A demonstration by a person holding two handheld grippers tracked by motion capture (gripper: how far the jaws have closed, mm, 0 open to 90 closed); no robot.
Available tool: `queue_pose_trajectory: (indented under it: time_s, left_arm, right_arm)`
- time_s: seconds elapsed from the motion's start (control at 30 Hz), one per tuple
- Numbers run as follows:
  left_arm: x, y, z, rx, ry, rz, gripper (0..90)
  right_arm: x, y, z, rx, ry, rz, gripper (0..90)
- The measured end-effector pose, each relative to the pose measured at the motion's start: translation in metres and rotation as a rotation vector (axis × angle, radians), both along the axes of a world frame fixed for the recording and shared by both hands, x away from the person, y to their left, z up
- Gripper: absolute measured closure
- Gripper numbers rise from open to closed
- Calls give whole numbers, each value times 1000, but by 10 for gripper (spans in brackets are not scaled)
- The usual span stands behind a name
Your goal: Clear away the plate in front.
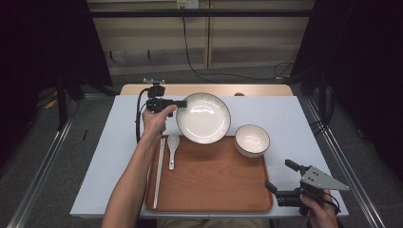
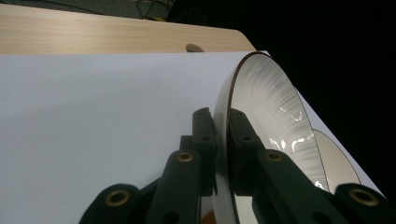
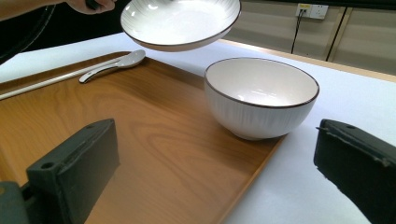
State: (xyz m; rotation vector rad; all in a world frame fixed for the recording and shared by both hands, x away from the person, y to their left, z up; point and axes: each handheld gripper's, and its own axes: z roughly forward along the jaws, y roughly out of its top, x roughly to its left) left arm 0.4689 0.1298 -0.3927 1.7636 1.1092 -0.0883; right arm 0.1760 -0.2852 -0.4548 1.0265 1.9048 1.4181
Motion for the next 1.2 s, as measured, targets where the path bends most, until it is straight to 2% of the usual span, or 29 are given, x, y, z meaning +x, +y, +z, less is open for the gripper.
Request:
queue_pose_trajectory:
  time_s: [0.03, 0.2, 0.27, 0.4, 0.5, 0.53, 0.57, 0.6, 0.63, 0.7, 0.97, 1.13, 1.17, 1.2]
  left_arm:
    - [-2, 1, 2, 10, -1, -6, 839]
    - [-8, 1, 8, -4, -15, -31, 837]
    - [-11, 2, 9, -18, -5, -42, 837]
    - [-18, 4, 11, -14, -15, -57, 837]
    - [-24, 7, 13, -25, -6, -69, 835]
    - [-26, 9, 14, -37, 11, -71, 835]
    - [-29, 11, 14, -55, 10, -75, 831]
    - [-31, 12, 16, -30, 2, -81, 837]
    - [-33, 13, 16, -35, 11, -84, 839]
    - [-39, 14, 19, -13, -2, -97, 837]
    - [-55, 17, 16, -20, -13, -137, 835]
    - [-62, 15, 8, 13, 2, -130, 835]
    - [-63, 14, 6, 11, -5, -112, 835]
    - [-64, 15, 3, 18, -16, -117, 834]
  right_arm:
    - [0, 0, 0, -5, 0, 1, 0]
    - [1, 1, 0, -9, -3, 8, 0]
    - [1, 1, 0, -8, -3, 5, 0]
    - [1, 1, 0, -6, -1, 6, 0]
    - [1, 1, 0, -3, -4, 10, 0]
    - [1, 1, 0, -4, -5, 9, 0]
    - [1, 1, 0, -3, -3, 9, 0]
    - [1, 1, 0, -5, -5, 9, 0]
    - [1, 2, 0, -8, -5, 3, 0]
    - [1, 3, 0, 1, 2, 2, 0]
    - [2, 4, 0, -11, -1, 5, 0]
    - [2, 3, 0, -12, -2, 2, 0]
    - [2, 4, 0, -12, -1, -1, 0]
    - [3, 4, -1, -13, 0, 1, 0]
